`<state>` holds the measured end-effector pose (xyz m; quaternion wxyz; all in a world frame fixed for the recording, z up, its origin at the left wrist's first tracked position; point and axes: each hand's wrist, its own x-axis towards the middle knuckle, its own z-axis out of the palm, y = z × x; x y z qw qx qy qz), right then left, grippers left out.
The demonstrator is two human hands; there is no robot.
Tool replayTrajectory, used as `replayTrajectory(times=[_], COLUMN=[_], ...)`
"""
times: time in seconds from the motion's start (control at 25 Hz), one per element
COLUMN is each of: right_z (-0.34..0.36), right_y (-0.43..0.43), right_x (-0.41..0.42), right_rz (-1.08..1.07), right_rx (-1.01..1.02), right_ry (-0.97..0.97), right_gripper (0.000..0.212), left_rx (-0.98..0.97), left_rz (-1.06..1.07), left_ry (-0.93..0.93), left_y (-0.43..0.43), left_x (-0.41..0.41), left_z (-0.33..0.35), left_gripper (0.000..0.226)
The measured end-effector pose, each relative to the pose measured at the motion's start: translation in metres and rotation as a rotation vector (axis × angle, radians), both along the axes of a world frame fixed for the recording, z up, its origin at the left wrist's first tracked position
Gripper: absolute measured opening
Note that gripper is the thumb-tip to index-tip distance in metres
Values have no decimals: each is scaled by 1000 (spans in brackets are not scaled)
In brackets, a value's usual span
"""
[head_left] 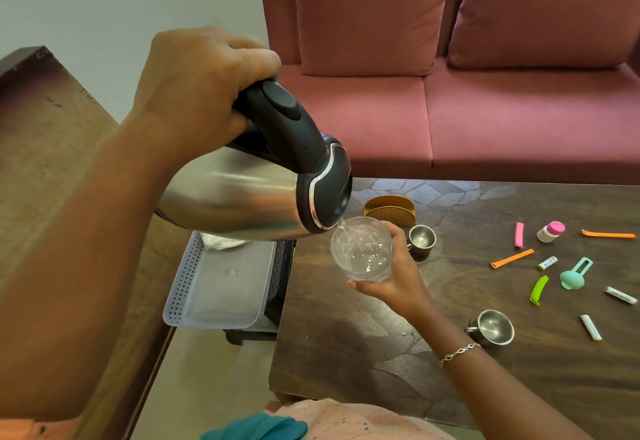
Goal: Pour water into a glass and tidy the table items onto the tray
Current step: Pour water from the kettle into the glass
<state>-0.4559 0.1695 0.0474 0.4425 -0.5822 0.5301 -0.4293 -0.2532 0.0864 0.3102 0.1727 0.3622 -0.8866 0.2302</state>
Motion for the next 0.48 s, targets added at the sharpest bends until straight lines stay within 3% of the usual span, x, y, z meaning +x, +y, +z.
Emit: replayTrajectory(times=[0.48], right_z=[8], right_y=[-3], right_x=[-1], right_rz=[-30], right_rx=[-18], right_ry=[-15], right_gripper=[87], left_rx=[63], left_rz=[8], left_ry=[145], left_y=[-5], left_x=[10], left_z=[-9], left_gripper=[25])
